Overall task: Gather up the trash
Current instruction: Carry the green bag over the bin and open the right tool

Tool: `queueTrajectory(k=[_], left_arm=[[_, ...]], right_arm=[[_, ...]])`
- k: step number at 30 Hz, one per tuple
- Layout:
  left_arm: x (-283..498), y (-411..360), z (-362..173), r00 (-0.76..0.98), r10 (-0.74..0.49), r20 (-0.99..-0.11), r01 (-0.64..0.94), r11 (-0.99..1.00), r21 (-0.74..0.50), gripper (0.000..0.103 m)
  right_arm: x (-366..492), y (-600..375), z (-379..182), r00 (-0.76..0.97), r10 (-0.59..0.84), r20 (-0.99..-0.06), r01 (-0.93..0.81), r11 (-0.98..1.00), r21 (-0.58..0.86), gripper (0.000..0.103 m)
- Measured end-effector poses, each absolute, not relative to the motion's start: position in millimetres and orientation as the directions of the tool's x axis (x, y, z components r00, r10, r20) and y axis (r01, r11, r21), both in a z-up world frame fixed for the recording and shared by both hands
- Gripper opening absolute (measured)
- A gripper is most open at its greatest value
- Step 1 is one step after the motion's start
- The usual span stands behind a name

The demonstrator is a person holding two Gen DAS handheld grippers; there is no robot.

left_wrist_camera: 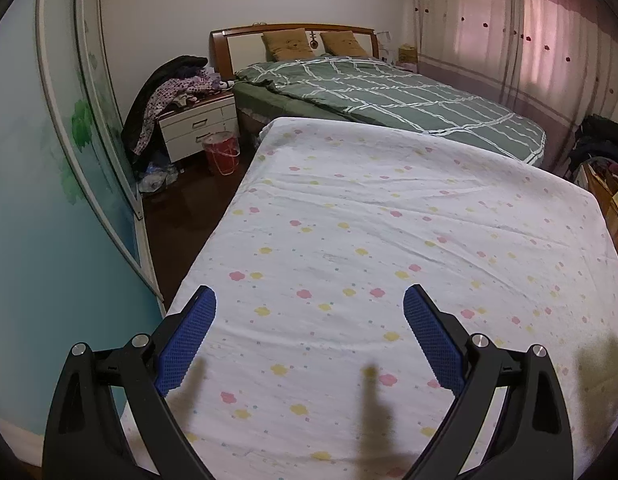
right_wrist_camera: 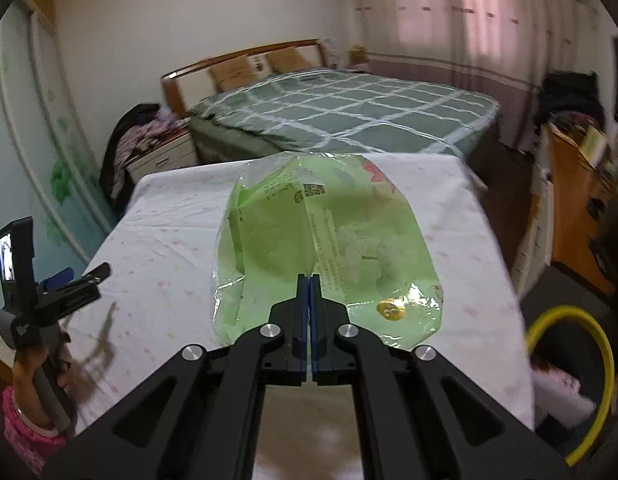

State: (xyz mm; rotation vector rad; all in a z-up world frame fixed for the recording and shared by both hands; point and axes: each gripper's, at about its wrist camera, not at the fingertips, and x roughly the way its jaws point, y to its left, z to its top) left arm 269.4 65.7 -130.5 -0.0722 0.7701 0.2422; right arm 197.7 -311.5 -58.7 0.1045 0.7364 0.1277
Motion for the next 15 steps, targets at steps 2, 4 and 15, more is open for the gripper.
queueTrajectory(k=[2,4,15], left_arm=[[268.7,63.7,-130.1,0.693,0.188,-0.695,-0.237,0.971,0.027,0.094],[268.3,62.0,-129.9,0.695,0.186,-0.695,-0.232,0.972,0.029,0.094],[263.0,46.3,-127.6,0.71,0.171,-0.683,-0.183,0.982,0.056,0.094]], right_arm=[[185.3,-336.9,-61.5,0.742,0.109,-0.661,-0.011,0.989,0.149,0.001],[173.8,-361.3,-64.4,0.748,0.057,-0.661,0.061,0.986,0.154,0.001],[119.9,-491.7,-104.2,0.675,-0.209,-0.708,0.448,0.878,0.168,0.001]])
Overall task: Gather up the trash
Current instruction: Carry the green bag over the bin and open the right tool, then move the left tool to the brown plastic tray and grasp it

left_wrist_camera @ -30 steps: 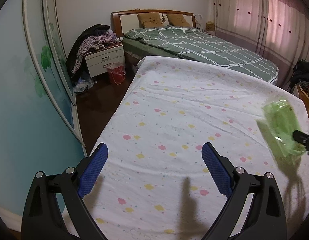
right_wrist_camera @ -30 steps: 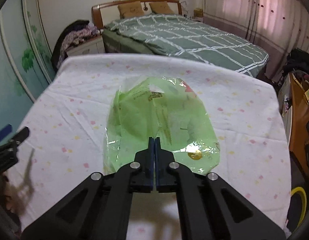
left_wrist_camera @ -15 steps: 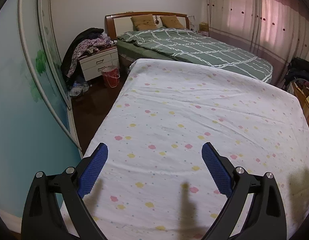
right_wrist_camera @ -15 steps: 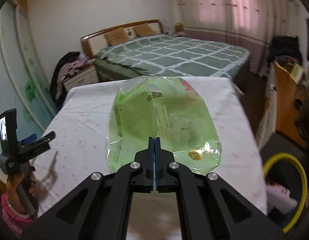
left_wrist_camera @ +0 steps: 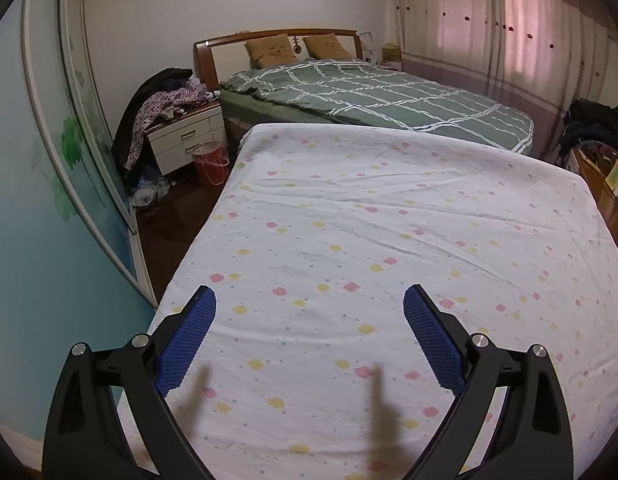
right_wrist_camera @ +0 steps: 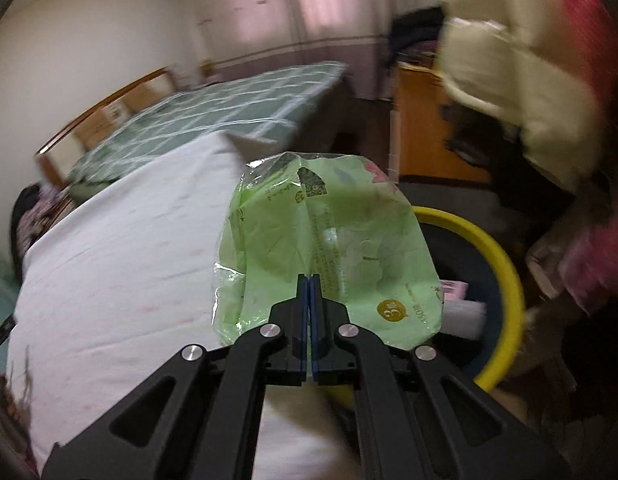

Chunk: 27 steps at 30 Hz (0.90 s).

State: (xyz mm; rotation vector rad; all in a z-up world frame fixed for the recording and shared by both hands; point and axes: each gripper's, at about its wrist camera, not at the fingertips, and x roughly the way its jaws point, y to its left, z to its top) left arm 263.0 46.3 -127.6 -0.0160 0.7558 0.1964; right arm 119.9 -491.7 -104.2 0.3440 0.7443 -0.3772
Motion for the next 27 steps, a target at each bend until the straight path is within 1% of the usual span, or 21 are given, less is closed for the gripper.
queueTrajectory(k=[5,8,9,12,13,17,19,22,27], left_arm=[[257.9,33.7,-125.3,0.722,0.142,-0.677,-0.139,0.988,0.06,0.094],[250.8,22.8,-122.2,0.731,0.108,-0.674,-0.103,0.994,0.048,0.094],[247.0,17.2,-120.1,0.736,0.092,-0.67,-0.086,0.995,0.043,0.094],[238.1,3.1,-114.6,0.749,0.066,-0.66,-0.05,0.998,0.043,0.094],[233.1,-3.3,-112.1,0.754,0.054,-0.655,-0.032,0.998,0.044,0.094],[212.0,-25.2,-101.2,0.765,0.009,-0.644,0.03,0.998,0.05,0.094],[202.4,-33.2,-96.6,0.765,-0.013,-0.643,0.053,0.998,0.043,0.094],[185.3,-41.5,-89.3,0.759,-0.05,-0.65,0.086,0.996,0.024,0.094],[147.8,-56.6,-77.3,0.749,-0.105,-0.654,0.154,0.988,0.018,0.094]], right_arm=[[106.8,-534.2,-122.4,0.601,-0.319,-0.733,0.573,0.811,0.116,0.001],[103.5,-549.2,-134.9,0.566,-0.33,-0.756,0.6,0.793,0.103,0.007],[102.3,-552.0,-138.2,0.557,-0.331,-0.761,0.607,0.788,0.102,0.01],[93.0,-553.9,-140.7,0.567,-0.311,-0.763,0.606,0.785,0.131,0.026],[91.3,-556.8,-140.2,0.572,-0.312,-0.759,0.605,0.785,0.133,0.027],[85.4,-555.9,-134.2,0.594,-0.296,-0.748,0.589,0.793,0.154,0.028],[81.0,-554.1,-131.3,0.608,-0.285,-0.741,0.579,0.798,0.167,0.031],[77.9,-548.5,-128.0,0.624,-0.267,-0.734,0.563,0.805,0.185,0.033],[75.1,-543.1,-126.7,0.643,-0.234,-0.729,0.536,0.818,0.21,0.034]])
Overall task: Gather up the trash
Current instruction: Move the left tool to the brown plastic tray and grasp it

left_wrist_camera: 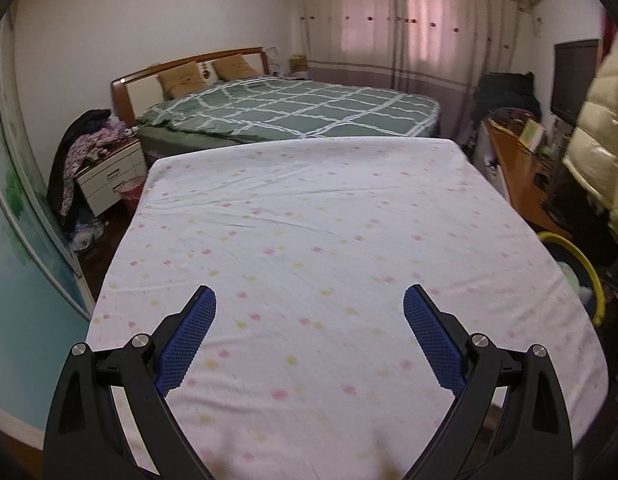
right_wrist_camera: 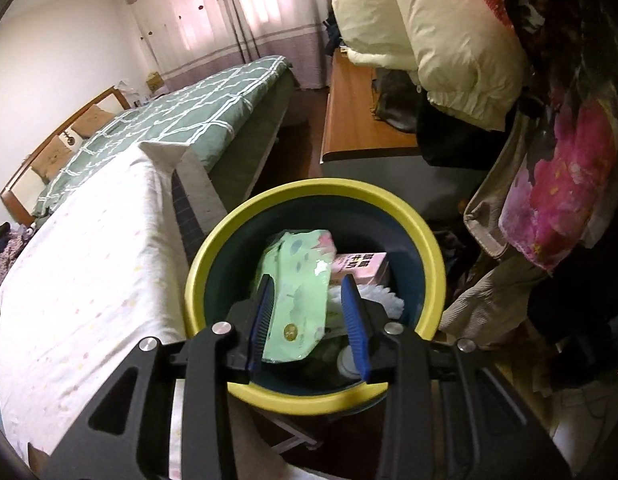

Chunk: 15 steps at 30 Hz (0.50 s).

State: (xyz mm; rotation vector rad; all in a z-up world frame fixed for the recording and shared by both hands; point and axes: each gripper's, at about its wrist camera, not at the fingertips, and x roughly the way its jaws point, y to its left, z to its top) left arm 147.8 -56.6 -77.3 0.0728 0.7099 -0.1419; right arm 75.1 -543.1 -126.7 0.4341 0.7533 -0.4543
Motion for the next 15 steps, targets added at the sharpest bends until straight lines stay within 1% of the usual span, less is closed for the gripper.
queueTrajectory(k=[4,9,15], left_arm=[[116.5,-71.7,-77.0,0.709,-0.181,-0.681,0.233,0.972,-0.016,0.094],[74.4,-97.7,-91.4,0.639,-0.258,-0.725,0.305,0.95,-0.069,0.095],[51.6,-122.1,-113.8,0.6,-0.266,-0.754,0.348,0.936,-0.053,0.097]], right_arm=[[73.1,-537.3,-126.1,0.657,-0.213,-0.724,0.516,0.826,0.225,0.035],[70.6,-534.3,-126.3,0.67,-0.186,-0.718,0.495,0.833,0.247,0.036],[65.6,-532.3,-124.1,0.692,-0.152,-0.705,0.466,0.841,0.275,0.036]])
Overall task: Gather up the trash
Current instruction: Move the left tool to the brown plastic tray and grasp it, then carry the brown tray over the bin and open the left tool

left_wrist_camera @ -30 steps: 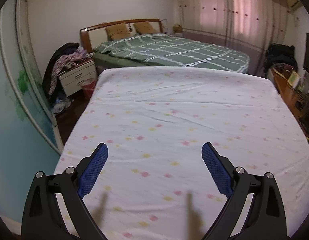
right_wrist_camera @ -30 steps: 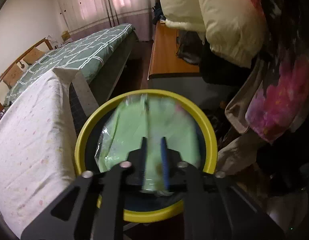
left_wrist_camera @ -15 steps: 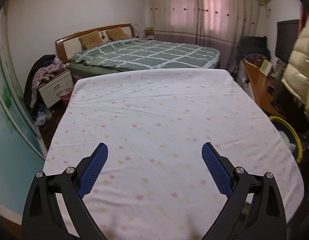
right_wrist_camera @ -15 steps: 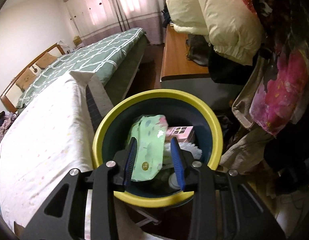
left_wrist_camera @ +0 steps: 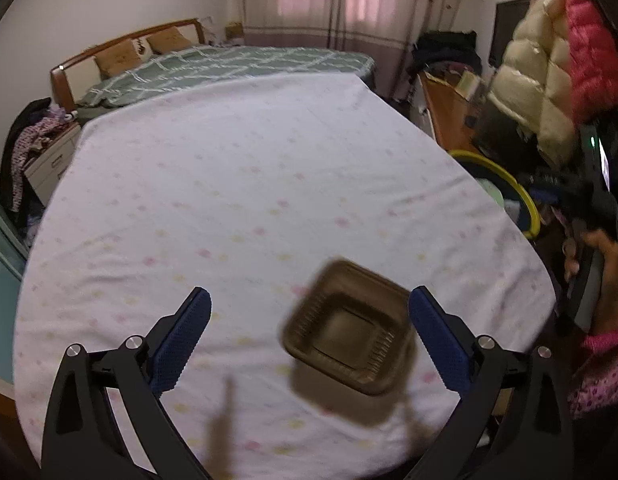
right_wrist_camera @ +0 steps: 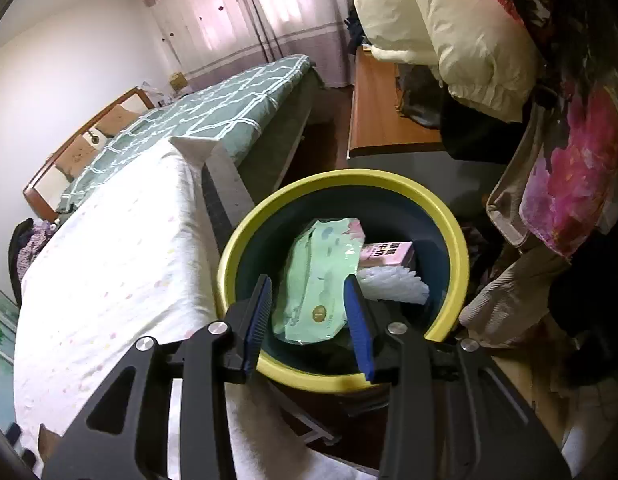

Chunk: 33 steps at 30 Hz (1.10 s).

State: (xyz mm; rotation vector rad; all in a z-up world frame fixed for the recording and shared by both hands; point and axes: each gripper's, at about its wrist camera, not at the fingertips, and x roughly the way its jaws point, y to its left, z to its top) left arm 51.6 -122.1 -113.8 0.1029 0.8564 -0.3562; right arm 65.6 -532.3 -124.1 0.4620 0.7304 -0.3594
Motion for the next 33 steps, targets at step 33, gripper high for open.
queueTrajectory(k=[33], left_arm=[[118.7,-222.6,-116.7,0.525,-0.349,-0.776,0.506,0.861,-0.045,0.074]], right_arm=[[41.0,-554.5,-126.1,0.719,-0.143,-0.68,0.463,0.828,0.316,0.038]])
